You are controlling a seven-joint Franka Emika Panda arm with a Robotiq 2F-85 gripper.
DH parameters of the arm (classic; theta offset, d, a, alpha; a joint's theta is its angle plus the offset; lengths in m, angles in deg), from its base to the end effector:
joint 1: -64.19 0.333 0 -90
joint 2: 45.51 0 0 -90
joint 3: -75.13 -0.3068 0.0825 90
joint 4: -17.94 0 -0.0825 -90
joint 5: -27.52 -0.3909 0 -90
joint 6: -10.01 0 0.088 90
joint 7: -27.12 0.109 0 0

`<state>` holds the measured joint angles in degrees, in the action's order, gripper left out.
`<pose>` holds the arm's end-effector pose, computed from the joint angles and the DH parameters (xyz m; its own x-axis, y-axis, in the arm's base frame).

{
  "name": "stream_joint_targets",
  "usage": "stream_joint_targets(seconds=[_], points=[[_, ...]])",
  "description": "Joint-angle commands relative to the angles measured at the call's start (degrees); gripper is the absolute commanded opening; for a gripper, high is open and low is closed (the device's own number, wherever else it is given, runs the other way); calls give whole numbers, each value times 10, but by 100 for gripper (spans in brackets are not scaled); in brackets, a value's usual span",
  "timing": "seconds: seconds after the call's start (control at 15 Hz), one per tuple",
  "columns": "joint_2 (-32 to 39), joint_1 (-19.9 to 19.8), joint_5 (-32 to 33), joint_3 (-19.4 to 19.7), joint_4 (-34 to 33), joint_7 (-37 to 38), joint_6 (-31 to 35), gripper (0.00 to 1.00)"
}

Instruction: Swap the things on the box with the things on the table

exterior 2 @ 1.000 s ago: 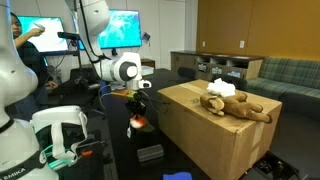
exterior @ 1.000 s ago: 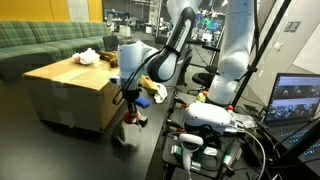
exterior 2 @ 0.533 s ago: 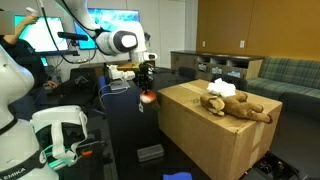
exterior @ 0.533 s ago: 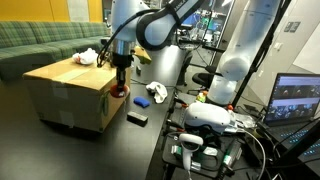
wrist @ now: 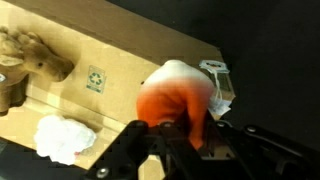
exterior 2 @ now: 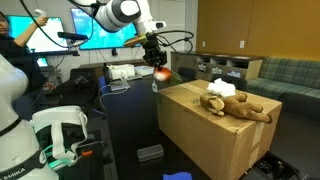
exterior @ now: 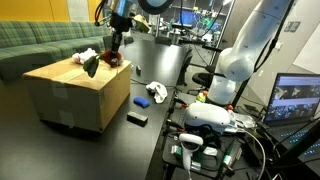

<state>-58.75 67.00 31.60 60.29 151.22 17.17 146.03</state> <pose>0.4808 0.1553 0.4418 0.8289 0.5061 0.2385 0.4795 -0.8622 0.1634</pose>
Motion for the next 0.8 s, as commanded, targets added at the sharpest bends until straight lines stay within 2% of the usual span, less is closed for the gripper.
stream_joint_targets(seconds=[0.0, 0.4, 0.73], points=[[38, 13, 30, 29, -54, 25, 5, 3], [93, 14, 55, 34, -102, 80, 52, 3], [153, 20, 157, 33, -131, 215, 119, 3]])
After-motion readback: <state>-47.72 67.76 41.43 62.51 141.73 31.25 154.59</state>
